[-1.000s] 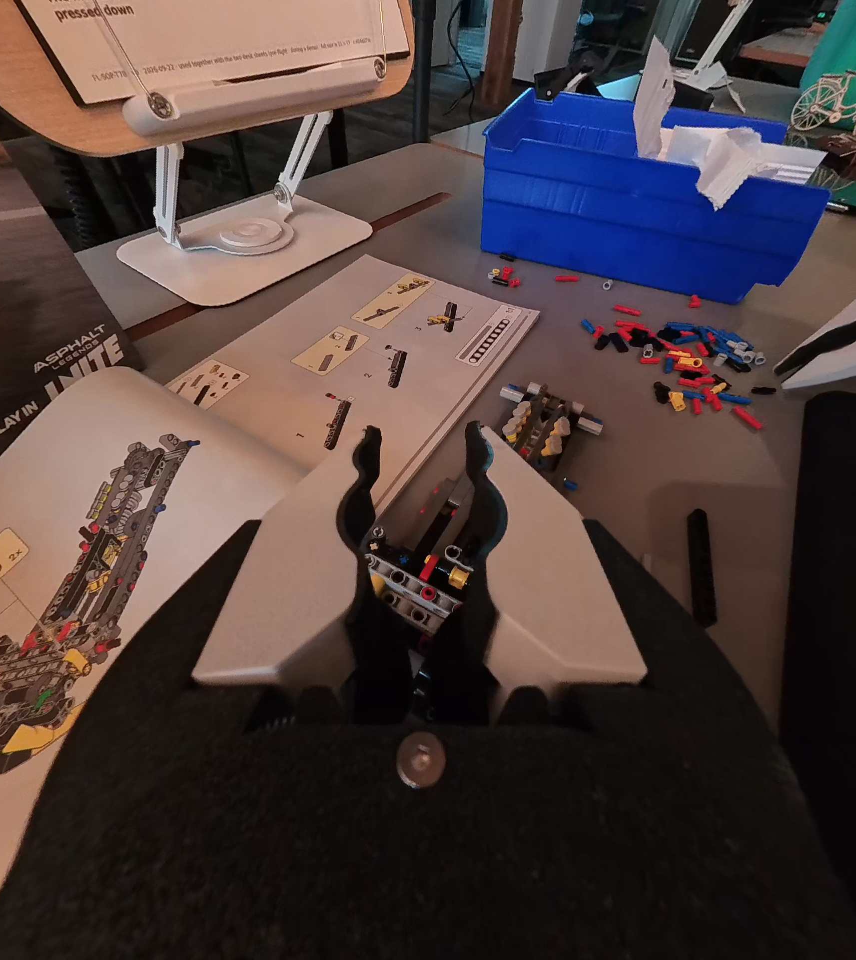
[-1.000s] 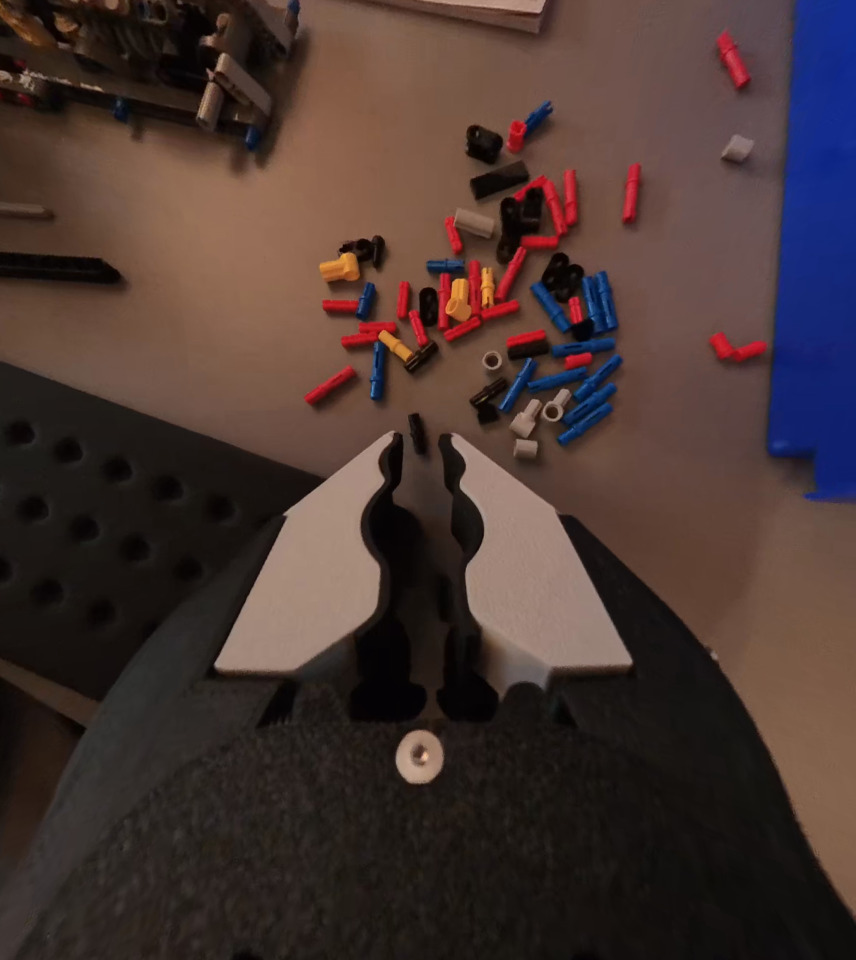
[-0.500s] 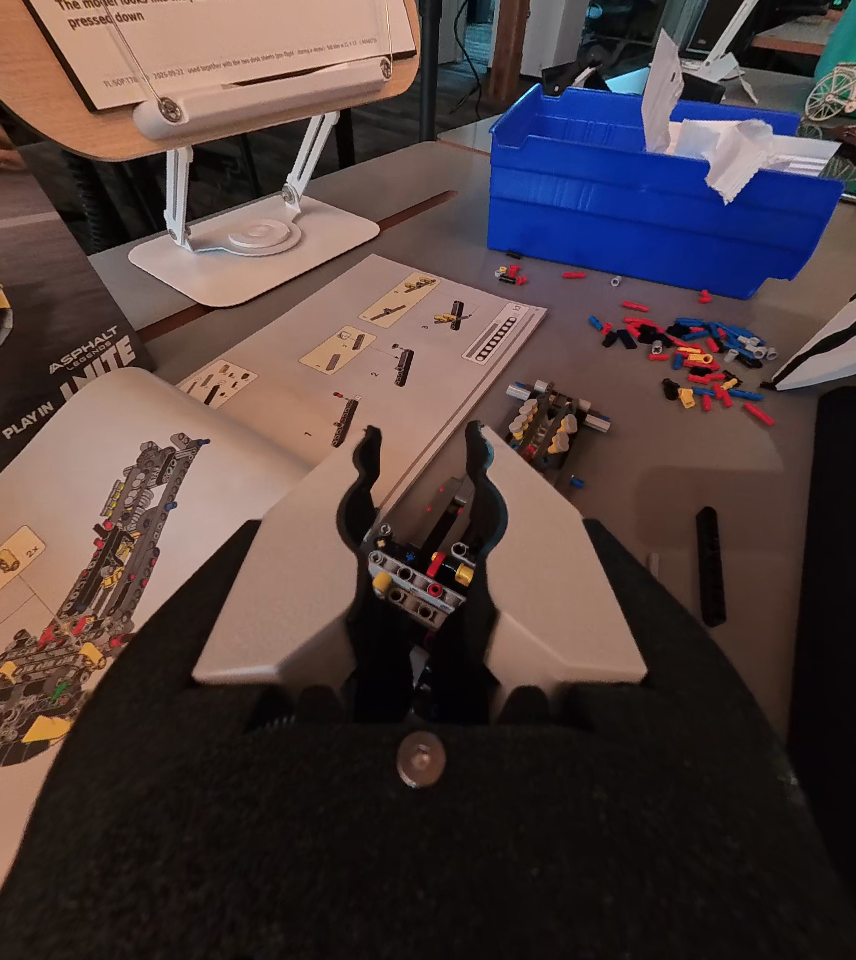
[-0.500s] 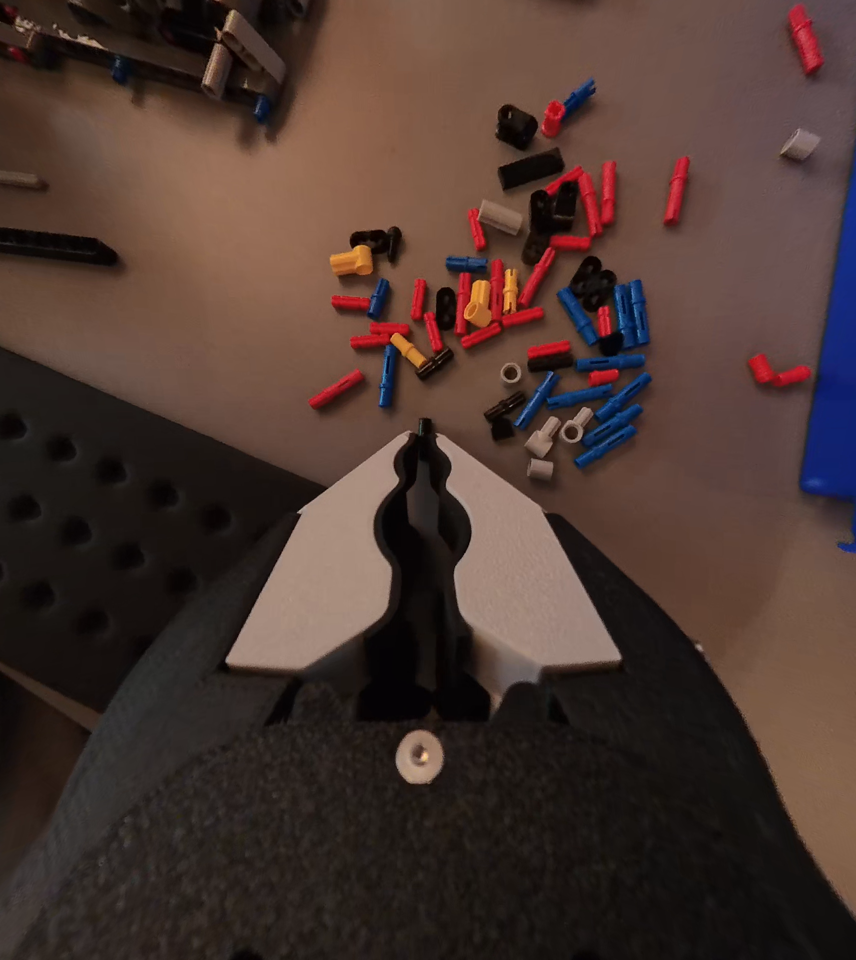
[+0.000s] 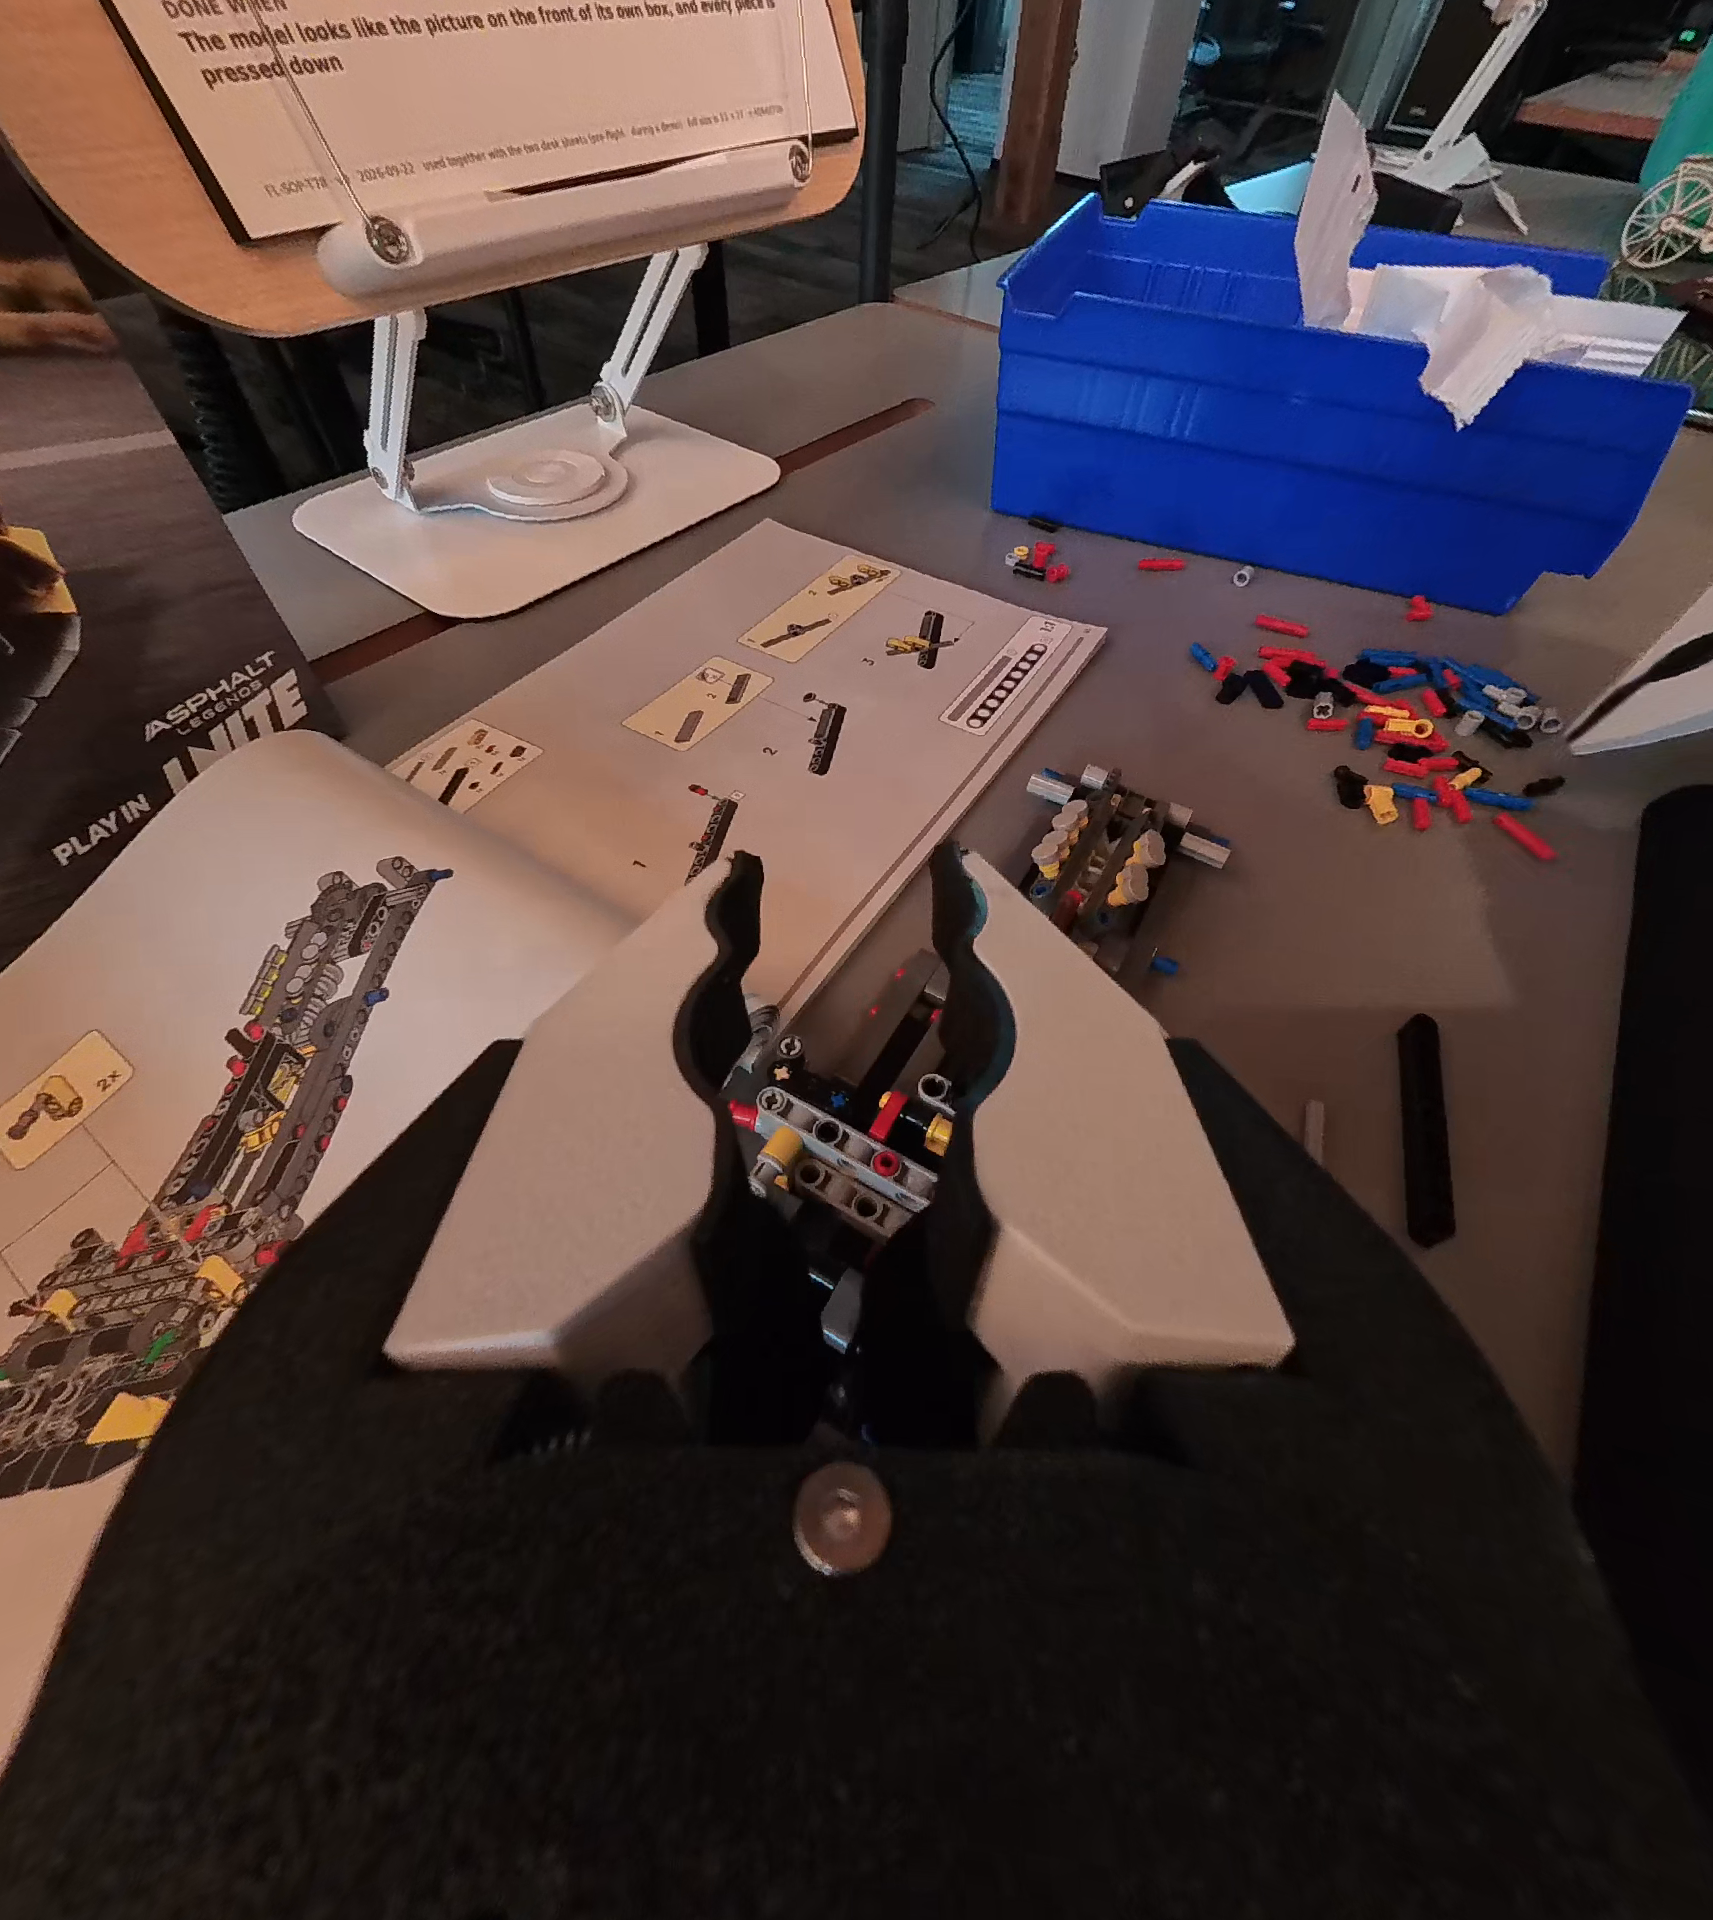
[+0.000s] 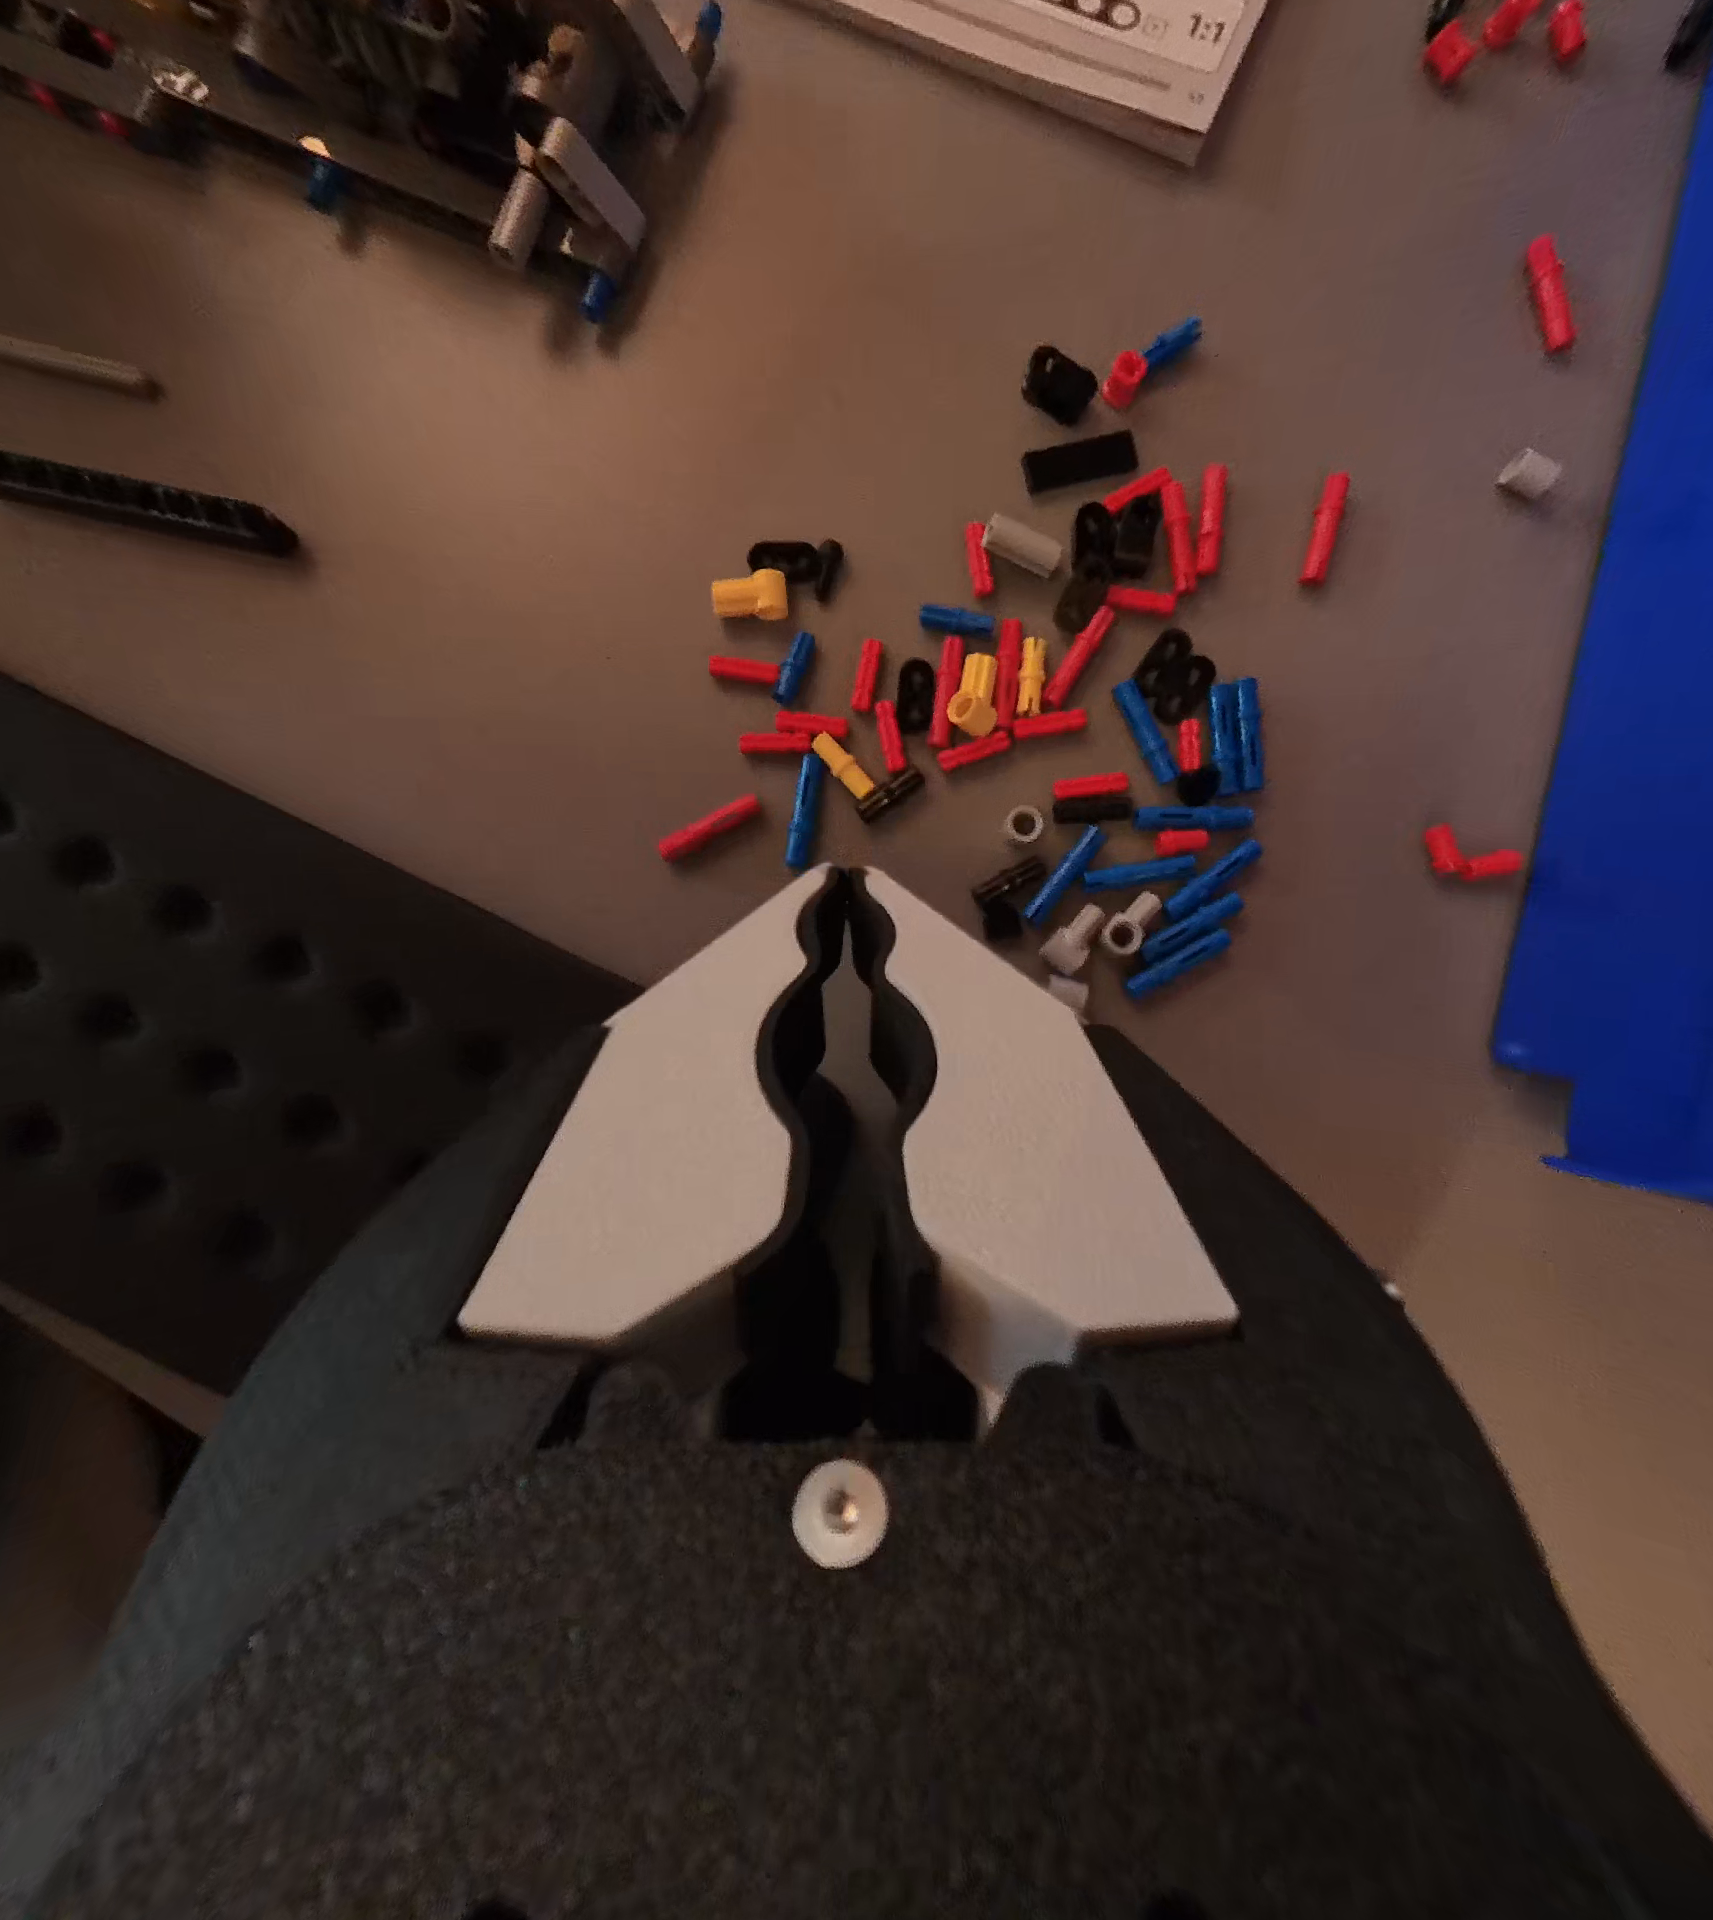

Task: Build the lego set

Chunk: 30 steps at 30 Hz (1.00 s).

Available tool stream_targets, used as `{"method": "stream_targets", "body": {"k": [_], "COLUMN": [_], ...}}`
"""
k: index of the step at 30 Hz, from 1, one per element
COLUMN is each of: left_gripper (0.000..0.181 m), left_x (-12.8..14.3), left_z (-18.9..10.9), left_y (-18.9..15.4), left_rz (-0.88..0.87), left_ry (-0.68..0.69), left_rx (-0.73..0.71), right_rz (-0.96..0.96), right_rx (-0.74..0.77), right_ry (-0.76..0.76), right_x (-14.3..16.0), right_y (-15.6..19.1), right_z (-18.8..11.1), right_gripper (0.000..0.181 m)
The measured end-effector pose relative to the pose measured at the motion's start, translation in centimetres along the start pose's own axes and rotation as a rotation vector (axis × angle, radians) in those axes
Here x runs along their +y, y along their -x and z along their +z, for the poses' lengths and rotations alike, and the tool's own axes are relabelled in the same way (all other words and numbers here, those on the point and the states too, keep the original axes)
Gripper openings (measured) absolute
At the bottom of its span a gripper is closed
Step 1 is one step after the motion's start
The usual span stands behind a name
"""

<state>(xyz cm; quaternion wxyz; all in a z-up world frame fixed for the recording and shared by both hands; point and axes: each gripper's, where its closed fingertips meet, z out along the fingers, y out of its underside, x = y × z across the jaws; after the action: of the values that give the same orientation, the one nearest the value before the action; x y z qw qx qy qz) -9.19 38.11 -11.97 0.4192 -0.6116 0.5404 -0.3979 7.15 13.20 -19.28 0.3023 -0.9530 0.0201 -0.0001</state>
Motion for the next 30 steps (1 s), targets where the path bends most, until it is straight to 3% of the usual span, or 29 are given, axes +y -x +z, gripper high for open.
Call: {"method": "stream_targets", "body": {"k": [10,16,19,22,26,28,30], "left_gripper": [0.031,0.031,0.031,0.031,0.031,0.030,0.031], "left_x": [0.1,0.0,0.0,0.0,0.1,0.1,0.1], "left_z": [0.0,0.0,0.0,0.0,-0.1,-0.2,-0.3], "left_y": [0.1,0.2,0.1,0.1,0.3,0.5,0.6], "left_rz": [0.006,0.002,0.000,0.007,0.005,0.001,-0.007], "left_ry": [0.003,0.000,0.000,0.000,0.001,0.000,-0.004], "left_rx": [-0.007,-0.009,-0.007,-0.008,-0.016,-0.020,-0.019], "right_rz": [-0.047,-0.056,-0.106,-0.175,-0.251,-0.236,-0.175], "right_rx": [-0.038,-0.041,-0.102,-0.217,-0.261,-0.185,-0.042], "right_ry": [0.069,0.031,-0.038,-0.093,-0.048,-0.044,-0.012], "right_x": [1.3,-0.1,-3.1,-6.0,-6.1,-5.2,-3.3], "right_y": [0.2,0.3,2.7,7.1,10.4,8.9,4.9], "right_z": [1.5,1.6,1.9,3.3,5.0,4.3,2.8], "right_gripper": [0.011,0.000,0.000,0.000,0.000,0.000,0.005]}}
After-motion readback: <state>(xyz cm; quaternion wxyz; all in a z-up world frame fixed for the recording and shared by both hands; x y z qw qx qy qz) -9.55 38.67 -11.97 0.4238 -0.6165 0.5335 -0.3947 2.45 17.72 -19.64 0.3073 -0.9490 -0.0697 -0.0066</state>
